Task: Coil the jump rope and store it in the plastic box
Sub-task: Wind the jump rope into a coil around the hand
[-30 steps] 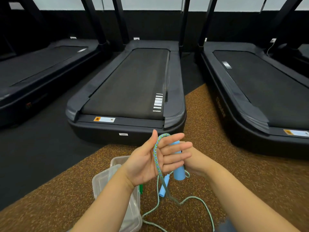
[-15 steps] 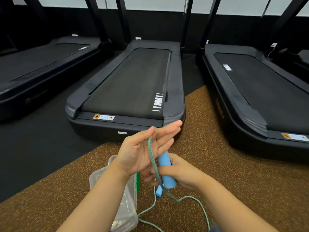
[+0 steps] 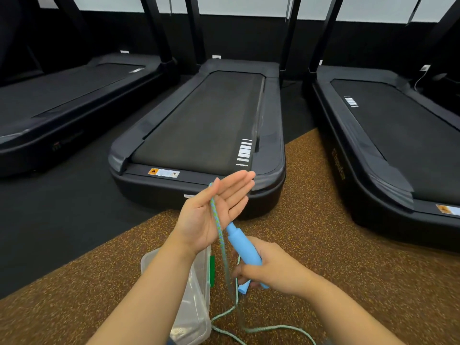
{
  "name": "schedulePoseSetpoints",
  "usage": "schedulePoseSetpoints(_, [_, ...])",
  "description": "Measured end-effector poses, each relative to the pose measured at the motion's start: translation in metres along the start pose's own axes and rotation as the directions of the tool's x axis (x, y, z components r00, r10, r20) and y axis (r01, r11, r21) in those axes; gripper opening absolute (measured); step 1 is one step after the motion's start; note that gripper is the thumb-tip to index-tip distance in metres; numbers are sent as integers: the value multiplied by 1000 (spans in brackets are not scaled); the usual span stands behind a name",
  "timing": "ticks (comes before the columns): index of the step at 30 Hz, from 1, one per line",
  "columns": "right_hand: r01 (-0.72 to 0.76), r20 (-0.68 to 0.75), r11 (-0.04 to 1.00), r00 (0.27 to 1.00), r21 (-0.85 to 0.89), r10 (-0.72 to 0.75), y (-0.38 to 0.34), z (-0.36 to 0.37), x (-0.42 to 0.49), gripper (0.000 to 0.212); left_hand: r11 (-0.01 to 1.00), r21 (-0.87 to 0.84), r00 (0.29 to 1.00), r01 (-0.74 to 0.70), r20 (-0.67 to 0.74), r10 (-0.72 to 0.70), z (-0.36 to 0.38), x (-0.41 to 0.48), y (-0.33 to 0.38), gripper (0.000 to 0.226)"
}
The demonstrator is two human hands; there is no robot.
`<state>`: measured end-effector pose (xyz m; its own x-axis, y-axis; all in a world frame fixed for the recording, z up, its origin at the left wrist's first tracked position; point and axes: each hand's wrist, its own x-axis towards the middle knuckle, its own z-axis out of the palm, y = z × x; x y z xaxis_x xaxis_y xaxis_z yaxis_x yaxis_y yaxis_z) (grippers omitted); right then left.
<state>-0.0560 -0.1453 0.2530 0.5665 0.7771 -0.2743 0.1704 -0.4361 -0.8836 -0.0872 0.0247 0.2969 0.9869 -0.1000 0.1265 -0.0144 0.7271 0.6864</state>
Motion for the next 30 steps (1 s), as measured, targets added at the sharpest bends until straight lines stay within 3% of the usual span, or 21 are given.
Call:
schedulePoseSetpoints(4, [52, -87, 926, 992, -375, -91, -9, -6, -8, 27, 996, 88, 998, 29, -59, -24, -5, 1, -4, 50])
schedulePoseSetpoints(8, [111, -140, 814, 963, -570, -230, -17, -12, -13, 34, 995, 98, 998, 16, -67, -9, -10, 2, -3, 51])
schedulePoseSetpoints(12, [96, -193, 634, 909, -767, -370, -32, -28, -19, 58, 964, 260, 997, 50, -77, -31, -13, 1, -6, 51])
schedulePoseSetpoints(14, [166, -212, 648, 861, -743, -463, -39, -38, -21, 52, 943, 310, 992, 122, -80, -102, -11, 2, -11, 54])
schedulePoseSetpoints(17, [306, -263, 749, 804, -588, -534, -52, -50, -24, 25, 930, 252, 963, 267, -95, -251, -3, 2, -16, 69])
schedulePoseSetpoints(19, [355, -287, 784, 789, -509, -544, -63, -54, -24, 24, 920, 207, 942, 334, -55, -330, 2, 2, -19, 80])
schedulePoseSetpoints(25, [428, -266, 850, 819, -308, -509, -87, -58, -13, 34, 895, 110, 886, 433, 132, -445, 6, -1, -20, 113])
schedulePoseSetpoints(30, [407, -187, 875, 868, -260, -459, -95, -61, 5, 24, 893, 81, 836, 444, 322, -444, 9, -2, -21, 114])
